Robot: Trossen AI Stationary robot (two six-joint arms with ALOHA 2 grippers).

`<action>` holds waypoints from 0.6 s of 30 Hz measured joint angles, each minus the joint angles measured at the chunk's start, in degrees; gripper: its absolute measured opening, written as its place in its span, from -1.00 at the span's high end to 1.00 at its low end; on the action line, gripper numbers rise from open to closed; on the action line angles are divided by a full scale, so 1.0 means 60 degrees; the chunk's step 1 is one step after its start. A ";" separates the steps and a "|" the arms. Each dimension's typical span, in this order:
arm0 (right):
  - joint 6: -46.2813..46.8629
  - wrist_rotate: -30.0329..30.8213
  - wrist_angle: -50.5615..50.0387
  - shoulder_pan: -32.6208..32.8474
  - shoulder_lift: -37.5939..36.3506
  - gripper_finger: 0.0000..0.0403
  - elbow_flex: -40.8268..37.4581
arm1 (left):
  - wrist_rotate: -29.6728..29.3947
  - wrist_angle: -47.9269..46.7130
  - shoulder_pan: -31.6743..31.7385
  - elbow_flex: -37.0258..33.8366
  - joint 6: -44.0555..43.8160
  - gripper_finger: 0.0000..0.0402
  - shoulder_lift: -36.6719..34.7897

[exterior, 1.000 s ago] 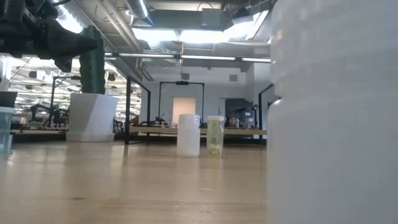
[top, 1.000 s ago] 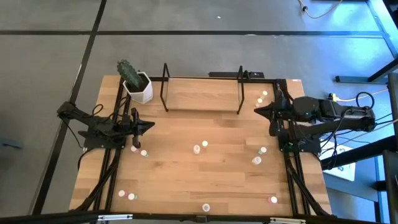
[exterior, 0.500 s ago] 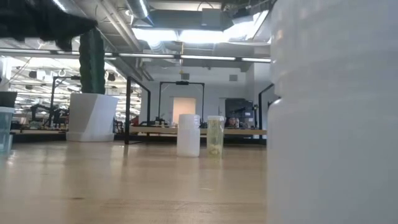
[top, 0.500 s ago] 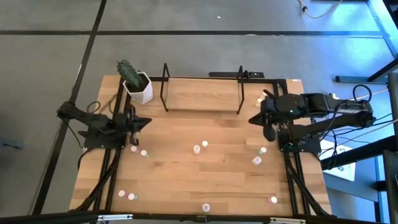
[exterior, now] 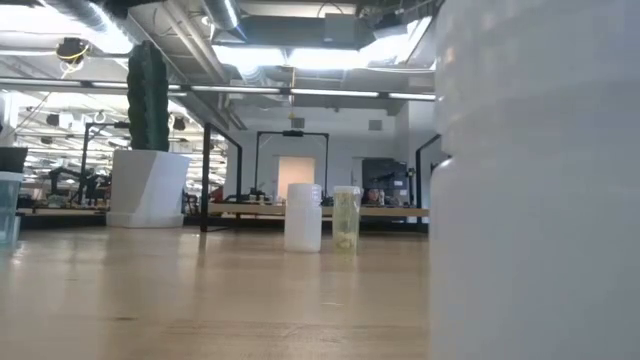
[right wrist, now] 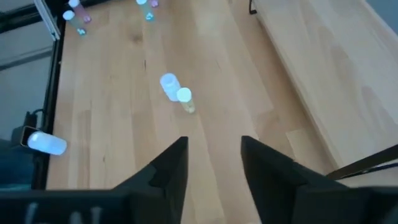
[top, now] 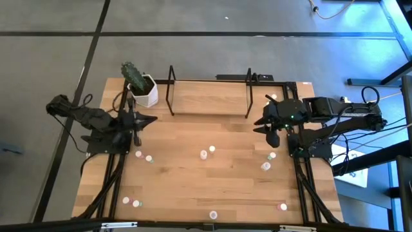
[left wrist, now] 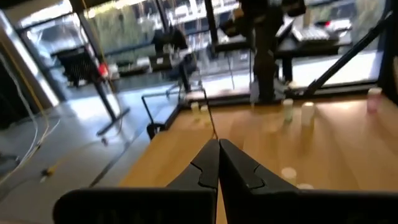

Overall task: Pick and place medicine bottles onto shelf by color
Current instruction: Put the right white pill bottle on the shelf

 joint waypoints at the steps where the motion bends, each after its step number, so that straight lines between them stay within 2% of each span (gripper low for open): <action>1: -0.0034 0.0015 0.0003 0.0000 0.0000 0.18 0.0000 | -0.0108 -0.0364 -0.0004 0.0336 -0.0253 1.00 0.0361; 4: -0.0110 0.0262 0.0003 0.0000 0.0004 0.04 0.0000 | -0.0231 -0.1314 -0.0004 0.1291 -0.0899 1.00 0.1325; 6: -0.0849 0.0099 0.0003 -0.0004 0.0024 -0.02 0.0000 | -0.0231 -0.1639 -0.0004 0.1814 -0.1145 1.00 0.1920; 10: -0.2016 -0.0515 0.0068 0.0004 0.0034 -0.09 0.0000 | -0.0229 -0.1869 0.0003 0.2545 -0.1176 1.00 0.2827; 14: -0.2040 -0.1245 -0.0034 0.0003 0.0036 -0.10 0.0000 | -0.0297 -0.2130 0.0004 0.3018 -0.1303 1.00 0.3420; 18: -0.2012 -0.2235 -0.0818 0.0033 0.0036 -0.10 -0.0004 | -0.0297 -0.2318 0.0004 0.3222 -0.1679 1.00 0.3742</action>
